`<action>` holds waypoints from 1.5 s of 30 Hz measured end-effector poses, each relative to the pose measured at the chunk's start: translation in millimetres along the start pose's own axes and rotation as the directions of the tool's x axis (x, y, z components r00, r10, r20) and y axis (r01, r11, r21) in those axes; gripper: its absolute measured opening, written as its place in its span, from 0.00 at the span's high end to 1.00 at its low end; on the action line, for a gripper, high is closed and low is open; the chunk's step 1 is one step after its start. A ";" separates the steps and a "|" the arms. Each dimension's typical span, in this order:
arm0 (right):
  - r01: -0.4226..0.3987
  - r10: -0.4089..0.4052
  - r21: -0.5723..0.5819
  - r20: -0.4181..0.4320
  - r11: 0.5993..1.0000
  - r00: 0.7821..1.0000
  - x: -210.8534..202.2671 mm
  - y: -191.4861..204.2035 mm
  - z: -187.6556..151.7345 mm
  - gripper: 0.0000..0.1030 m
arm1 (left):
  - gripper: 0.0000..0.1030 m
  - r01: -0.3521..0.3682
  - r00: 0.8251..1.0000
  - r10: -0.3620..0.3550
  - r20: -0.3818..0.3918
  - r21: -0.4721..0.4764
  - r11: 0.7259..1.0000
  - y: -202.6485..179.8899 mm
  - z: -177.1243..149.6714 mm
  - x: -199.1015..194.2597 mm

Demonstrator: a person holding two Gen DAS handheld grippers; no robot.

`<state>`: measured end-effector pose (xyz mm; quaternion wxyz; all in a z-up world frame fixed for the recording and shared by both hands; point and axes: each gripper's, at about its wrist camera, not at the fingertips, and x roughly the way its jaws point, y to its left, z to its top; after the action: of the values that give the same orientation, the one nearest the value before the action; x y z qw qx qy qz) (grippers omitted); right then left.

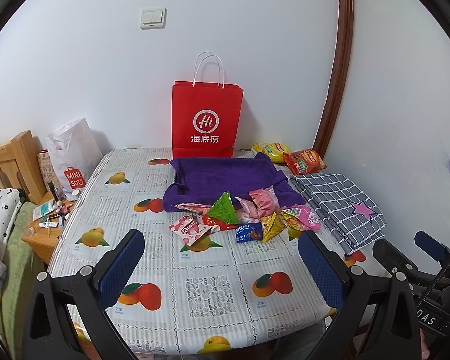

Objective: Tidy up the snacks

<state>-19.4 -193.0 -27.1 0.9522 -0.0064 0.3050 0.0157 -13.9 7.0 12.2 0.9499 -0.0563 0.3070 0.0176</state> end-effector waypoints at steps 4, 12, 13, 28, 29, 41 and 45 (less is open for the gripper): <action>0.000 0.000 0.001 0.001 1.000 1.000 -1.7 0.4 0.1 0.03 | 0.00 0.000 1.000 0.000 0.001 0.000 1.000 0.2 -0.2 -0.3; -0.012 0.012 0.006 0.010 1.000 1.000 -1.8 0.5 -1.2 0.03 | 0.00 -0.001 1.000 0.001 -0.003 0.006 1.000 0.9 2.2 3.5; -0.015 0.015 0.008 0.011 1.000 1.000 -1.0 0.8 -1.7 0.03 | 0.00 0.000 1.000 0.000 -0.004 0.007 1.000 1.4 2.4 5.9; 0.000 0.008 0.056 -0.144 0.998 0.990 84.2 -21.4 -27.2 0.03 | 0.00 -0.030 0.987 0.017 -0.161 -0.077 0.997 50.1 -18.6 92.2; 0.002 0.007 0.057 -0.152 0.998 0.988 90.8 -23.0 -28.9 0.03 | 0.00 -0.032 0.986 0.018 -0.168 -0.080 0.996 53.7 -21.5 98.0; 0.050 -0.031 0.070 -0.247 0.996 0.969 170.3 -40.7 -37.2 0.03 | 0.04 -0.044 0.959 0.001 -0.283 -0.144 0.989 96.1 -46.8 177.7; 0.058 -0.044 0.051 -0.253 0.997 0.966 186.7 -41.2 -34.3 0.03 | 0.04 -0.045 0.951 -0.006 -0.309 -0.157 0.987 100.3 -47.2 198.2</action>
<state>113.9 -230.1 -163.4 0.9057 0.0115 0.4234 -0.0187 112.5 100.8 -151.4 0.8822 -0.1323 0.4499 0.0429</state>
